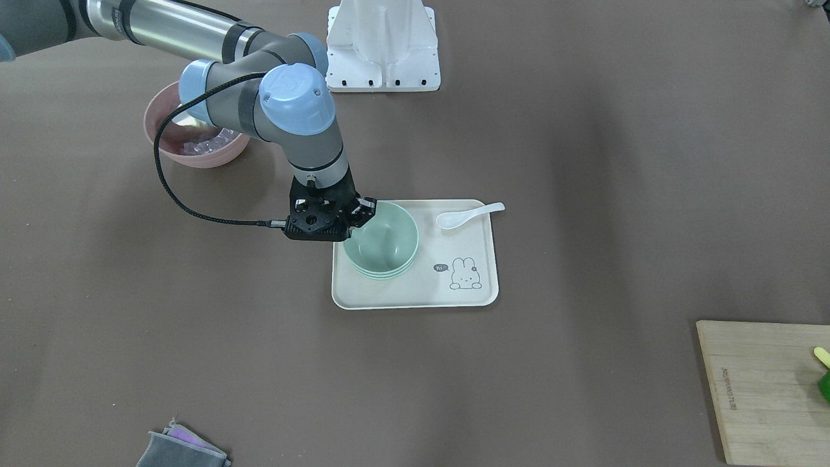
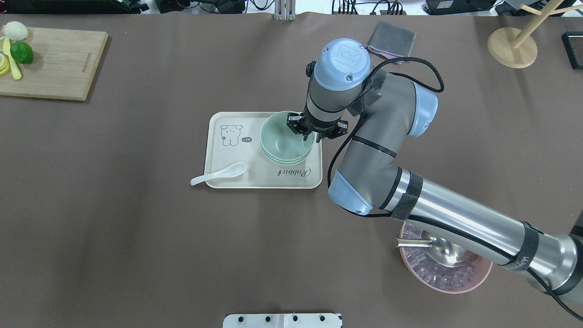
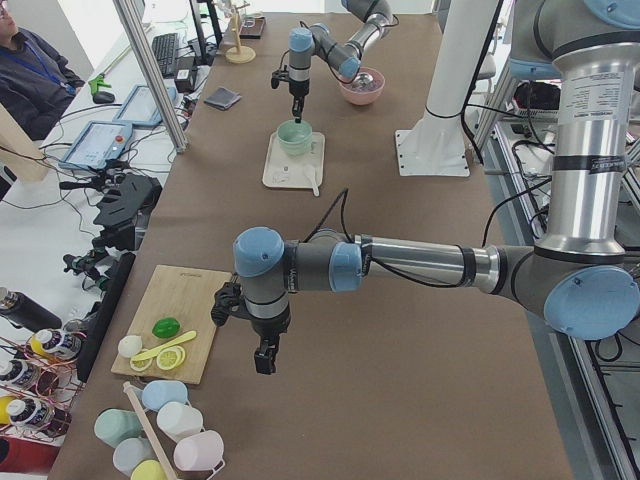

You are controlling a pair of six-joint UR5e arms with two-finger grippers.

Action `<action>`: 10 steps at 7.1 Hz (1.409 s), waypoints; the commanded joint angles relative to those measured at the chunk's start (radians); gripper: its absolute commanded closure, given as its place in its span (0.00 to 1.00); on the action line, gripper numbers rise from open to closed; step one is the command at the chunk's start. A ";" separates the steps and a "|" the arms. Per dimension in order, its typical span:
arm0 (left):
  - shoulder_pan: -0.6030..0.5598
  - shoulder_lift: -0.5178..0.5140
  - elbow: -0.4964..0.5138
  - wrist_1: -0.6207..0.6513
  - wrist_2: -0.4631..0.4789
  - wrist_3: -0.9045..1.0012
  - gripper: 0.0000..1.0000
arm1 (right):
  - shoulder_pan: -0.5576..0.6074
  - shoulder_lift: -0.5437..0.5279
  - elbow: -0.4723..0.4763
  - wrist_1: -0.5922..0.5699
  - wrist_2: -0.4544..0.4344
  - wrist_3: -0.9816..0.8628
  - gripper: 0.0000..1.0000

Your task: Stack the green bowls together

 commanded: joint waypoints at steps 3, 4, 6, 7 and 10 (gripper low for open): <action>-0.001 0.000 0.003 0.002 0.000 -0.003 0.02 | 0.065 -0.005 0.010 -0.002 0.029 -0.051 0.00; -0.001 -0.003 0.000 0.008 -0.002 -0.008 0.02 | 0.117 -0.026 0.014 -0.005 0.068 -0.118 0.00; -0.001 -0.005 0.006 0.014 -0.005 -0.009 0.02 | 0.260 -0.157 0.105 -0.010 0.127 -0.354 0.00; -0.001 -0.005 0.012 0.020 -0.078 -0.012 0.02 | 0.367 -0.226 0.138 -0.011 0.199 -0.467 0.00; -0.001 0.017 0.022 0.009 -0.172 -0.012 0.02 | 0.640 -0.427 0.145 -0.141 0.221 -1.028 0.00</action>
